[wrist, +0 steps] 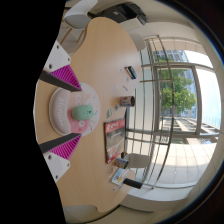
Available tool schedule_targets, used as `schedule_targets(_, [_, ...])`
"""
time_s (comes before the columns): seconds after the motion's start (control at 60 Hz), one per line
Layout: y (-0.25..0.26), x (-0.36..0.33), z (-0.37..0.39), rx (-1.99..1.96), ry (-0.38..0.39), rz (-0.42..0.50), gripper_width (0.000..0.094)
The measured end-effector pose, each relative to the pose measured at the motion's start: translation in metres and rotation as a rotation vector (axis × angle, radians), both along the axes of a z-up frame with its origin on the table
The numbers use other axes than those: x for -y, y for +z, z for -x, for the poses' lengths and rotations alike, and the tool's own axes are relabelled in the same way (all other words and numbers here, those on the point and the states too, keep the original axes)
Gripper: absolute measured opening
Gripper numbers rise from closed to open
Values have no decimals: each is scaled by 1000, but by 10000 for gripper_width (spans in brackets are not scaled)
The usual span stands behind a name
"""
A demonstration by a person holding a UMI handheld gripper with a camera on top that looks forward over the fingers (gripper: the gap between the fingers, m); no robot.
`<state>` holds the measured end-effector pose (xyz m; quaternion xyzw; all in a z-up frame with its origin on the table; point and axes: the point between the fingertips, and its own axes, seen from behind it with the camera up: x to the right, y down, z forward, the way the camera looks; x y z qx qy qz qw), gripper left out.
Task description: Arrange mouse
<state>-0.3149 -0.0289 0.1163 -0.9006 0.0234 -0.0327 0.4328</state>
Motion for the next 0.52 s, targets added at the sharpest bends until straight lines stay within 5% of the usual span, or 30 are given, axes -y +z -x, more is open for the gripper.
schedule_targets(0.517, [18, 92, 3, 20, 25, 11, 850])
